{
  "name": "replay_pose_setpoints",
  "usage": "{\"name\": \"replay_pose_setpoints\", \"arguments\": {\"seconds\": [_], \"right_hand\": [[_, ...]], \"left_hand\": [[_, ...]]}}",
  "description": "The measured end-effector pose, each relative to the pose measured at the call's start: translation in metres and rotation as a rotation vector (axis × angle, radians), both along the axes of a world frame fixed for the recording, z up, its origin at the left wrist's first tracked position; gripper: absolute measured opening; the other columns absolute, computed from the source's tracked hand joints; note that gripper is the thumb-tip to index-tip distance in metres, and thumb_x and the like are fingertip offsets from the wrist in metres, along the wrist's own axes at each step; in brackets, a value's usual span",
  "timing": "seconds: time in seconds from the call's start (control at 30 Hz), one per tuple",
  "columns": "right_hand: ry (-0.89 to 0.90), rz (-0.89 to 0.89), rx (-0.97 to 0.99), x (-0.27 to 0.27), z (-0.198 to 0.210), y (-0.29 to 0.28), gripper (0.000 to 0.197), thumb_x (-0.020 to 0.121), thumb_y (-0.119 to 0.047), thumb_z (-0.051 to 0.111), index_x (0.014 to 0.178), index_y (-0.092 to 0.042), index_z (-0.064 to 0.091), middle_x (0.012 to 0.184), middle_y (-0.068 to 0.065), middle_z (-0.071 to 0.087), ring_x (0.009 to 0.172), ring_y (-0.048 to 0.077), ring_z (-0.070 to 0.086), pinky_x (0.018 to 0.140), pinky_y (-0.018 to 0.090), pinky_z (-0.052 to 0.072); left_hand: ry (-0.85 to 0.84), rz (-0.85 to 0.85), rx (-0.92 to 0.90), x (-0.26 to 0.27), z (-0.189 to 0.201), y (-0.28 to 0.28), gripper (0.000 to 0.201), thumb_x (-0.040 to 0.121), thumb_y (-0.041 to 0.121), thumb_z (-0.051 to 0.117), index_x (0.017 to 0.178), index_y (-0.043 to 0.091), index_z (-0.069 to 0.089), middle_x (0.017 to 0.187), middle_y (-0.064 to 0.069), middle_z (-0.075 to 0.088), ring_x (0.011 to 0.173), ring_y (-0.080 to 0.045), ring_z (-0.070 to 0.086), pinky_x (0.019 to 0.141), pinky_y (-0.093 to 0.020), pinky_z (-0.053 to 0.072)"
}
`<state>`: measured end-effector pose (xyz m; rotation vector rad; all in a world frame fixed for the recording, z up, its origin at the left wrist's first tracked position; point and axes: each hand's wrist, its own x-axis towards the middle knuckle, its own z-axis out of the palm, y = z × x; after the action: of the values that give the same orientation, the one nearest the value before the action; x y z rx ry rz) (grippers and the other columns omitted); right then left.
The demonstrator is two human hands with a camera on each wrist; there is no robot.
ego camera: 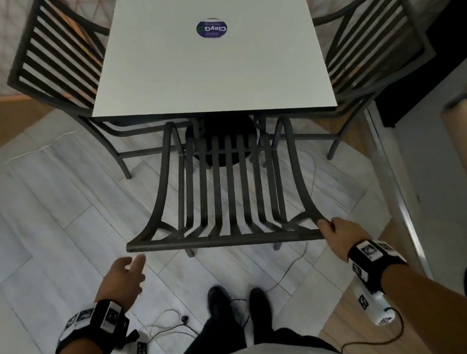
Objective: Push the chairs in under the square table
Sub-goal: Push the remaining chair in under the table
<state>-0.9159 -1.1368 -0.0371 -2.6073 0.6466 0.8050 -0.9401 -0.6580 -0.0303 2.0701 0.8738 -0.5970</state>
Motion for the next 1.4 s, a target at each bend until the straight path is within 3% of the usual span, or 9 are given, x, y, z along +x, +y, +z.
{"name": "replay_pose_setpoints", "arguments": {"seconds": [0.1,0.23,0.47,0.67,0.83,1.0,1.17,1.27,1.4], "right_hand": [[-0.028,0.151,-0.082,-0.007,0.011,0.003,0.056,0.100,-0.056,0.026,0.108,-0.014,0.061,0.096,0.008,0.054,0.089,0.028,0.059,0.083,0.042,0.054],[-0.104,0.301,-0.127,-0.004,0.025,0.016,0.041,0.098,-0.044,0.037,0.107,-0.015,0.064,0.096,0.005,0.053,0.090,0.027,0.059,0.084,0.040,0.054],[-0.140,0.456,-0.062,-0.009,0.045,0.068,0.034,0.094,-0.045,0.043,0.110,-0.023,0.064,0.109,0.001,0.061,0.095,0.021,0.063,0.080,0.034,0.053],[-0.140,0.520,-0.059,-0.002,0.050,0.123,0.034,0.096,-0.043,0.045,0.116,-0.021,0.062,0.111,0.002,0.061,0.103,0.021,0.061,0.088,0.035,0.053],[-0.131,0.482,-0.051,0.024,0.053,0.200,0.032,0.097,-0.042,0.045,0.115,-0.022,0.061,0.110,0.000,0.059,0.100,0.019,0.060,0.085,0.033,0.052],[-0.092,0.438,-0.044,0.059,0.063,0.293,0.034,0.097,-0.043,0.045,0.115,-0.020,0.062,0.114,0.004,0.065,0.100,0.022,0.064,0.087,0.035,0.053],[-0.066,0.422,-0.042,0.090,0.076,0.371,0.029,0.097,-0.042,0.045,0.103,-0.018,0.061,0.097,0.000,0.065,0.090,0.022,0.063,0.083,0.035,0.055],[-0.049,0.451,-0.023,0.117,0.082,0.415,0.029,0.097,-0.044,0.044,0.102,-0.021,0.061,0.097,-0.001,0.066,0.088,0.021,0.063,0.080,0.035,0.054],[-0.041,0.473,0.013,0.169,0.089,0.469,0.028,0.096,-0.045,0.043,0.094,-0.023,0.058,0.088,-0.003,0.062,0.080,0.021,0.062,0.071,0.035,0.053]], "left_hand": [[0.045,0.007,-0.043,-0.038,-0.010,0.004,0.035,0.096,0.037,0.061,0.112,0.006,0.063,0.087,-0.014,0.074,0.057,-0.025,0.060,0.059,-0.030,0.048],[0.078,0.016,-0.061,-0.083,-0.014,0.004,0.024,0.096,0.026,0.063,0.105,0.004,0.068,0.084,-0.017,0.074,0.053,-0.025,0.057,0.056,-0.029,0.046],[0.122,0.060,0.006,-0.130,-0.013,0.031,0.018,0.097,0.022,0.062,0.097,0.004,0.067,0.081,-0.017,0.075,0.051,-0.026,0.059,0.053,-0.026,0.045],[0.178,0.187,-0.012,-0.151,-0.023,0.096,0.021,0.092,0.027,0.069,0.095,0.006,0.070,0.076,-0.016,0.077,0.050,-0.028,0.063,0.054,-0.027,0.049],[0.144,0.171,0.002,-0.142,-0.033,0.172,0.016,0.090,0.026,0.072,0.087,0.011,0.071,0.070,-0.011,0.077,0.055,-0.029,0.070,0.060,-0.031,0.054],[0.137,0.092,0.073,-0.123,-0.035,0.264,0.013,0.088,0.030,0.073,0.089,0.016,0.072,0.075,-0.003,0.078,0.078,-0.021,0.073,0.082,-0.033,0.054],[0.142,0.065,0.185,-0.106,-0.032,0.347,0.014,0.083,0.031,0.078,0.084,0.018,0.073,0.074,-0.003,0.077,0.074,-0.019,0.072,0.072,-0.030,0.050],[0.120,0.067,0.196,-0.081,-0.033,0.377,0.014,0.080,0.023,0.083,0.076,0.015,0.073,0.068,-0.005,0.076,0.071,-0.021,0.074,0.059,-0.016,0.046],[0.146,-0.001,0.144,-0.033,-0.033,0.396,0.016,0.085,0.034,0.076,0.090,0.019,0.072,0.080,-0.003,0.077,0.080,-0.018,0.073,0.075,-0.031,0.050]]}}
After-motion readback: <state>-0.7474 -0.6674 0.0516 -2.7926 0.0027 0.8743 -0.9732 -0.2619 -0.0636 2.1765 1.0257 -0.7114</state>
